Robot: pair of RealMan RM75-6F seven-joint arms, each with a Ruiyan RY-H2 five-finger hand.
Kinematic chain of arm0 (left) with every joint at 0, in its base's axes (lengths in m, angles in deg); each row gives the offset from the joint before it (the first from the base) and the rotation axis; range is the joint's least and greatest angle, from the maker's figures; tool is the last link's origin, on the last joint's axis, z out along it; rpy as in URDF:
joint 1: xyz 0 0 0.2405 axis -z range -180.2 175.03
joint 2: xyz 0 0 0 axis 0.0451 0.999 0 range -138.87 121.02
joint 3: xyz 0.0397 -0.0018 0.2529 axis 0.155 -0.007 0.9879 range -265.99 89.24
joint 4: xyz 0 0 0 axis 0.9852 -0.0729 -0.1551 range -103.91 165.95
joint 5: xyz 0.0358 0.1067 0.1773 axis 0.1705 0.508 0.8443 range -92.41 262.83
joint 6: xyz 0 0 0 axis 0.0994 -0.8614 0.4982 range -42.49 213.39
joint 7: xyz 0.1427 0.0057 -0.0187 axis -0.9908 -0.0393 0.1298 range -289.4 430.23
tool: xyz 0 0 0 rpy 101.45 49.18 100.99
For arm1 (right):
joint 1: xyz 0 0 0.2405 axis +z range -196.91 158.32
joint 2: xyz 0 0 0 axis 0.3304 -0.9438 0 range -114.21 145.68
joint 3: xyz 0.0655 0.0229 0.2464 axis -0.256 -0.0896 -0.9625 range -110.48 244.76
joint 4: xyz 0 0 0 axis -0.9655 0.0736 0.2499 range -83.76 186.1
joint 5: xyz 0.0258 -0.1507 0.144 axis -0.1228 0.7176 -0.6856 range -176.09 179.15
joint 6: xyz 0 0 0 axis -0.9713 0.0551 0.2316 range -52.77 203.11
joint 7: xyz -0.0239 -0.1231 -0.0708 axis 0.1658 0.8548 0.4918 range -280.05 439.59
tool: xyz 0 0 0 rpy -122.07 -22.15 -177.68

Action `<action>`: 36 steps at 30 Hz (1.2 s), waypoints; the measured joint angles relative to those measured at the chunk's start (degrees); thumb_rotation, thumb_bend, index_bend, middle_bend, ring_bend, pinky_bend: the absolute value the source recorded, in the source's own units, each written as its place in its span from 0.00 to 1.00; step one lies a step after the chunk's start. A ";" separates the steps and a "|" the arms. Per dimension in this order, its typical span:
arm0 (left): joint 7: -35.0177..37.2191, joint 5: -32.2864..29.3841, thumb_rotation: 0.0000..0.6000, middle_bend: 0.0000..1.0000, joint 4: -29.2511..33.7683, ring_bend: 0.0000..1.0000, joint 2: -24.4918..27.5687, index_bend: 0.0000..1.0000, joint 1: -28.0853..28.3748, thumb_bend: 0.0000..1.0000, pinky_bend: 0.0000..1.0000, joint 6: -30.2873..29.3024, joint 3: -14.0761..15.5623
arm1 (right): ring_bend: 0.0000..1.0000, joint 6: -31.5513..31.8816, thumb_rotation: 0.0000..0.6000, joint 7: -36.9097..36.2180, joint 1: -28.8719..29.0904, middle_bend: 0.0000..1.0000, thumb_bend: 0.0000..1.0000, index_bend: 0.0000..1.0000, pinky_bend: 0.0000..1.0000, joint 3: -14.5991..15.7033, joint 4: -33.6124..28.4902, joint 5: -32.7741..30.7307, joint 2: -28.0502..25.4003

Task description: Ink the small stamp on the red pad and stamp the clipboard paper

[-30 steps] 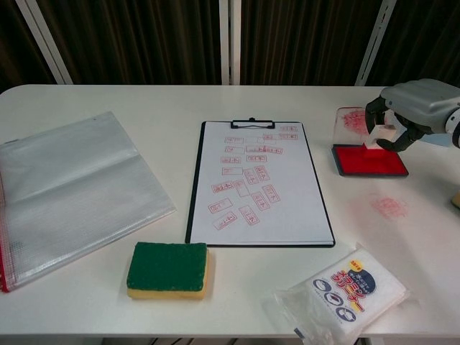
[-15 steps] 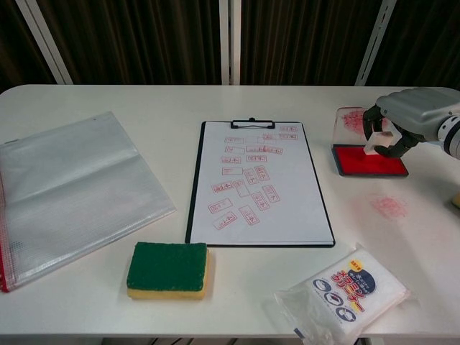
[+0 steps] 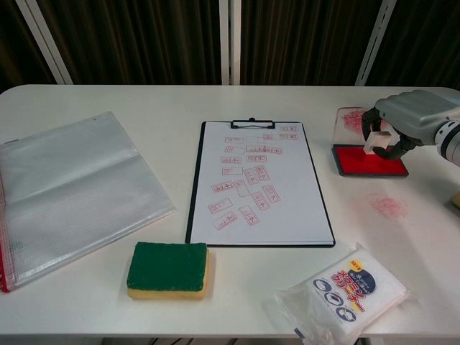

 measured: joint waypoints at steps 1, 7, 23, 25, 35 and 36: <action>-0.01 0.01 1.00 0.07 0.01 0.06 0.02 0.04 -0.02 0.00 0.16 -0.06 -0.01 | 0.79 0.10 1.00 -0.23 0.01 0.78 0.46 0.92 1.00 0.03 0.08 0.17 0.08; -0.03 -0.04 1.00 0.07 0.06 0.06 0.11 0.04 -0.10 0.00 0.16 -0.08 0.00 | 0.79 0.63 1.00 -0.85 0.01 0.79 0.46 0.92 1.00 0.13 0.39 0.81 0.23; -0.03 -0.02 1.00 0.07 0.36 0.06 0.35 0.04 -0.01 0.00 0.16 -0.10 -0.17 | 0.79 6.63 1.00 -2.92 -0.38 0.79 0.46 0.92 1.00 -2.50 -9.43 2.88 -4.82; 0.12 -0.01 1.00 0.07 0.23 0.06 0.24 0.04 0.02 0.00 0.16 -0.07 -0.19 | 0.79 7.34 1.00 -2.90 -0.39 0.79 0.46 0.92 1.00 -2.91 -12.59 3.25 -6.27; 0.56 0.15 1.00 0.07 0.33 0.06 0.91 0.04 -0.52 0.00 0.16 -0.94 -0.11 | 0.79 6.79 1.00 1.98 2.99 0.79 0.46 0.92 1.00 -3.73 -20.52 4.56 -7.13; 0.60 0.13 1.00 0.07 0.35 0.06 0.98 0.04 -0.59 0.00 0.16 -1.01 -0.10 | 0.79 6.35 1.00 2.67 3.49 0.79 0.46 0.92 1.00 -3.73 -20.53 4.44 -6.57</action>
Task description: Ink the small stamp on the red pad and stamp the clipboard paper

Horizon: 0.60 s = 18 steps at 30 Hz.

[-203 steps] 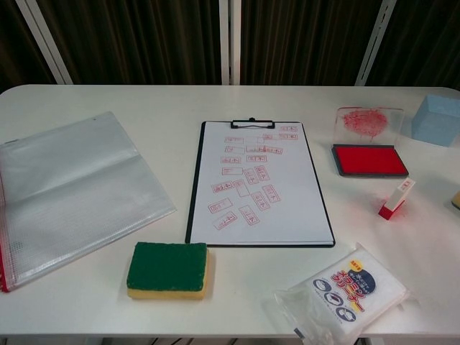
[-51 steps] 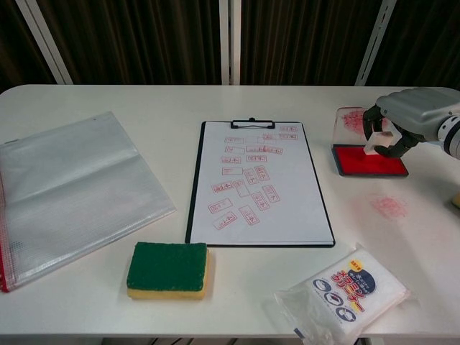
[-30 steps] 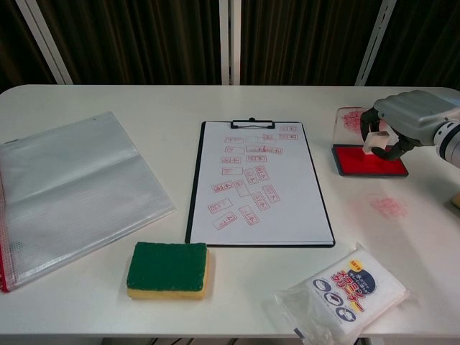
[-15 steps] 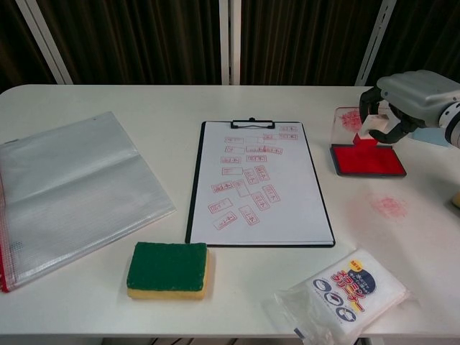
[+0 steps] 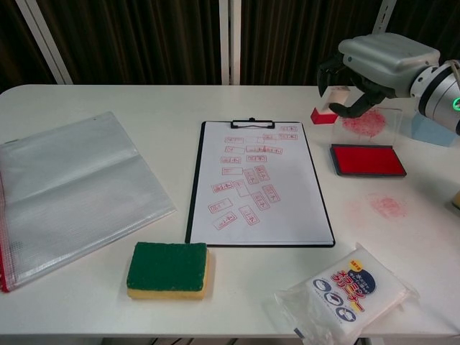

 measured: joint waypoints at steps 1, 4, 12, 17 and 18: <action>0.06 -0.03 1.00 0.07 0.03 0.06 0.09 0.04 -0.10 0.00 0.16 -0.10 0.01 | 0.79 -0.60 1.00 0.91 0.67 0.79 0.46 0.92 1.00 0.00 0.12 -0.25 0.83; 0.24 -0.03 1.00 0.07 0.09 0.06 0.35 0.04 -0.36 0.00 0.16 -0.41 0.07 | 0.79 -2.11 1.00 2.92 2.27 0.79 0.46 0.93 1.00 -0.05 1.35 -1.31 3.04; 1.02 0.14 1.00 0.07 -0.16 0.06 0.73 0.04 -0.71 0.00 0.16 -0.84 0.11 | 0.79 -5.34 1.00 6.52 5.68 0.80 0.46 0.93 1.00 -0.38 7.99 -4.74 8.35; 1.72 0.16 1.00 0.07 -0.46 0.06 0.85 0.04 -0.81 0.00 0.16 -0.85 0.11 | 0.79 -7.13 1.00 7.38 7.20 0.80 0.46 0.93 1.00 -0.67 11.79 -7.09 10.83; 1.83 0.13 1.00 0.07 -0.53 0.06 0.86 0.04 -0.83 0.00 0.16 -0.80 0.12 | 0.79 -7.31 1.00 7.43 7.39 0.80 0.46 0.93 1.00 -0.68 12.24 -7.30 11.19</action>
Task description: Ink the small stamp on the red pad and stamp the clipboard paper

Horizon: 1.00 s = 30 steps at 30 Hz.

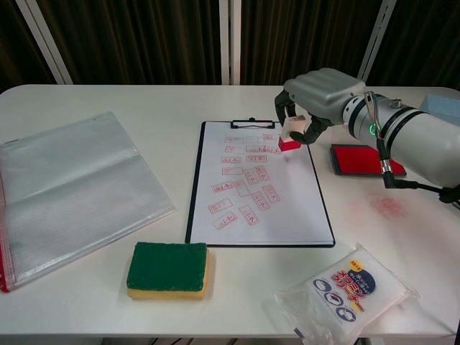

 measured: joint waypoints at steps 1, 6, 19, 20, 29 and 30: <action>0.11 -0.05 1.00 0.07 -0.10 0.06 0.00 0.04 -0.01 0.00 0.16 0.07 0.01 | 0.79 -0.24 1.00 0.04 0.21 0.80 0.46 0.93 1.00 0.04 0.48 -0.25 0.40; 0.59 -0.14 1.00 0.07 -0.66 0.06 -0.25 0.04 -0.03 0.00 0.16 0.27 0.00 | 0.79 -0.75 1.00 0.21 0.54 0.80 0.46 0.93 1.00 0.72 1.31 -0.73 1.26; 1.07 -0.09 1.00 0.07 -0.90 0.06 0.02 0.04 -0.26 0.00 0.16 -0.06 -0.11 | 0.79 -1.25 1.00 -0.80 1.33 0.80 0.46 0.93 1.00 1.35 4.50 -0.76 3.72; 1.13 -0.14 1.00 0.07 -0.93 0.06 0.06 0.04 -0.31 0.00 0.16 -0.06 -0.10 | 0.79 -1.28 1.00 -0.88 1.37 0.80 0.46 0.93 1.00 1.37 4.64 -0.78 3.86; 1.80 -0.30 1.00 0.07 -1.68 0.06 -0.16 0.04 -0.47 0.00 0.16 0.17 -0.02 | 0.79 -1.76 1.00 -0.59 1.68 0.80 0.46 0.94 1.00 1.60 5.82 -1.22 4.60; 1.86 -0.31 1.00 0.07 -1.75 0.06 -0.17 0.04 -0.49 0.00 0.16 0.17 -0.02 | 0.79 -1.81 1.00 -0.51 1.70 0.80 0.46 0.94 1.00 1.64 5.99 -1.29 4.72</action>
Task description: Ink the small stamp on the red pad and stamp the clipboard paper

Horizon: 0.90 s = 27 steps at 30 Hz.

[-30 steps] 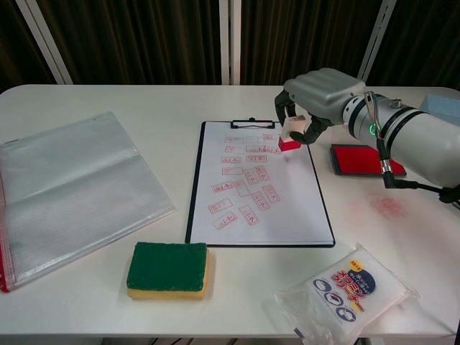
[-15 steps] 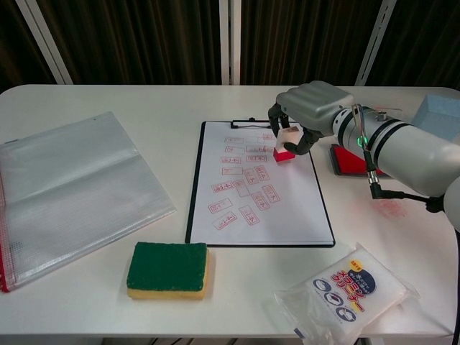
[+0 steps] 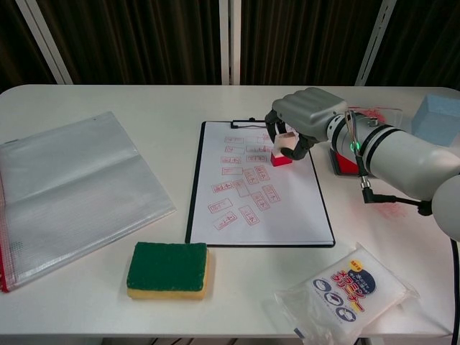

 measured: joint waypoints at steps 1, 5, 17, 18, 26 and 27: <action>0.08 -0.01 1.00 0.07 -0.08 0.06 -0.01 0.04 -0.01 0.00 0.16 0.02 0.01 | 0.79 -0.06 1.00 0.10 0.03 0.80 0.46 0.94 1.00 0.06 0.20 -0.06 0.16; 0.46 0.03 1.00 0.07 -0.51 0.06 -0.08 0.04 -0.07 0.00 0.16 0.02 0.01 | 0.79 -0.07 1.00 0.24 0.04 0.80 0.46 0.94 1.00 0.32 0.77 -0.06 0.60; 1.08 0.06 1.00 0.07 -1.07 0.06 -0.12 0.04 -0.12 0.00 0.16 0.10 -0.05 | 0.79 -0.21 1.00 -0.03 0.00 0.81 0.46 0.95 1.00 0.87 2.67 0.45 1.70; 1.05 0.07 1.00 0.07 -1.05 0.06 -0.12 0.04 -0.10 0.00 0.16 0.13 -0.05 | 0.79 -0.22 1.00 -0.08 -0.01 0.81 0.46 0.95 1.00 0.90 2.73 0.51 1.75; 0.72 0.08 1.00 0.07 -0.61 0.06 0.14 0.04 -0.15 0.00 0.16 -0.07 -0.17 | 0.79 -0.27 1.00 -0.49 -0.09 0.82 0.46 0.96 1.00 0.92 2.95 0.85 1.92; 0.70 0.06 1.00 0.07 -0.57 0.06 0.17 0.04 -0.15 0.00 0.16 -0.06 -0.17 | 0.79 -0.29 1.00 -0.45 -0.10 0.82 0.46 0.97 1.00 0.94 3.00 0.85 1.94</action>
